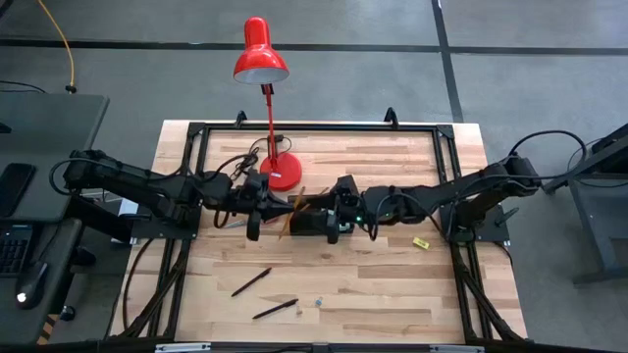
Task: Pick and place office supplies into organizer
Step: Put the orange pencil into the black desk organizer
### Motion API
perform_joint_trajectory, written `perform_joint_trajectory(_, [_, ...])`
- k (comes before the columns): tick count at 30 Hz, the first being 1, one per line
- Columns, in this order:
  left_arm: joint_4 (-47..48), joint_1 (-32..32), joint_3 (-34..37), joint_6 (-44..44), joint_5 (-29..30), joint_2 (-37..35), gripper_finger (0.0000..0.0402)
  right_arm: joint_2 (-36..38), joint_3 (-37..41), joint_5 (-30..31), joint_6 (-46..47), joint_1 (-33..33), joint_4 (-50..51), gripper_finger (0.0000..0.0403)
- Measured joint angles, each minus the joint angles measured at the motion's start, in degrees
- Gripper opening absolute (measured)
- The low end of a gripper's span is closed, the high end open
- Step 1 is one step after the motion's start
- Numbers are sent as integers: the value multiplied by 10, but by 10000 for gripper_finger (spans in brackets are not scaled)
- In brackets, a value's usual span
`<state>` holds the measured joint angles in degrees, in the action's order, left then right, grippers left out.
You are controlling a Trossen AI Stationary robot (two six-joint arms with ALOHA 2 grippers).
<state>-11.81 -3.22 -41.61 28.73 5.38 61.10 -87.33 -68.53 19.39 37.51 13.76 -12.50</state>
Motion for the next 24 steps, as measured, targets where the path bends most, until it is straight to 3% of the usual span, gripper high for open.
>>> perform_joint_trajectory(12, [-14, 10, 0, 2, -28, 1, 0, 0, 0, 40, -16, -11, 5, 240])
perform_joint_trajectory(24, [-14, 10, 0, 0, -31, 3, 0, 0, 0, -16, -2, -48, -6, 230])
